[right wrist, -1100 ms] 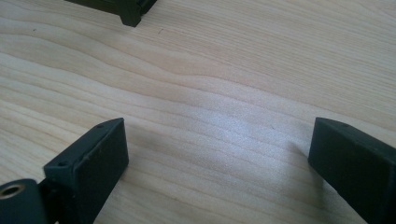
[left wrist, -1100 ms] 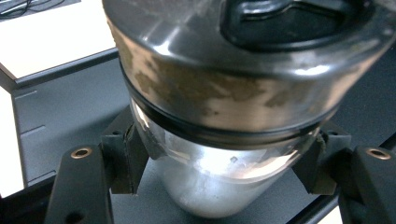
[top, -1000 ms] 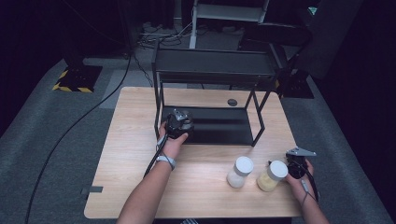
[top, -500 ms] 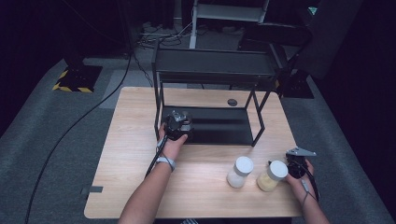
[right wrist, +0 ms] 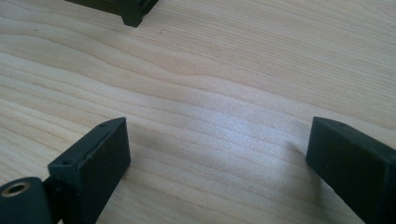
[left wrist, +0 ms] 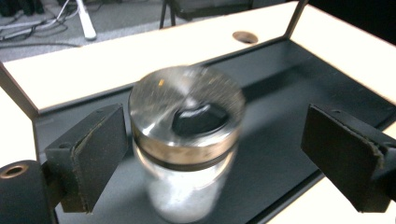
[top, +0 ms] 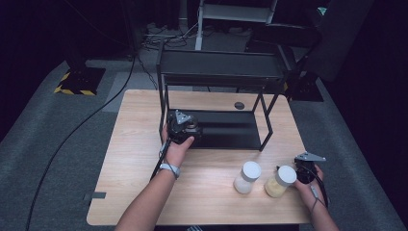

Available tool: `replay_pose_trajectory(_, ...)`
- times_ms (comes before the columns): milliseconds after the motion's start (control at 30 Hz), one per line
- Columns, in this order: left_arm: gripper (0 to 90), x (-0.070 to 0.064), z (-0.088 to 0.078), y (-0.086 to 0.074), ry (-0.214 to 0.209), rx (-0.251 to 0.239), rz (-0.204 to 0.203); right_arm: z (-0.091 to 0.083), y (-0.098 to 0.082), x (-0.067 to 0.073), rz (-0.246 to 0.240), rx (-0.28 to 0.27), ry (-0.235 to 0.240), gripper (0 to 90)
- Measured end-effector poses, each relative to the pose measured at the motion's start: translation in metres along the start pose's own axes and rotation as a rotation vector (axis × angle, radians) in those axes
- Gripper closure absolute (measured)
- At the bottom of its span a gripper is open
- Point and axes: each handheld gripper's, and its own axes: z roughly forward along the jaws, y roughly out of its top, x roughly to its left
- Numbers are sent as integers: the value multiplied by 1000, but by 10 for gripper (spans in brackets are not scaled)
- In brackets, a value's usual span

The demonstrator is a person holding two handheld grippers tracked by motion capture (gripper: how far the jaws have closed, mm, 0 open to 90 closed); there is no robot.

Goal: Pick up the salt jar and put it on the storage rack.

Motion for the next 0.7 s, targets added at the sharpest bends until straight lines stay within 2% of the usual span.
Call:
replay_pose_trajectory(233,76,-8,-24,5,-20,-31,31,0,0,0,0,0,0,63)
replay_pose_trajectory(433,76,-16,-45,7,-22,-45,75,0,0,0,0,0,0,63)
replay_pose_trajectory(700,76,-21,-66,6,-26,-53,98,0,0,0,1,0,0,63)
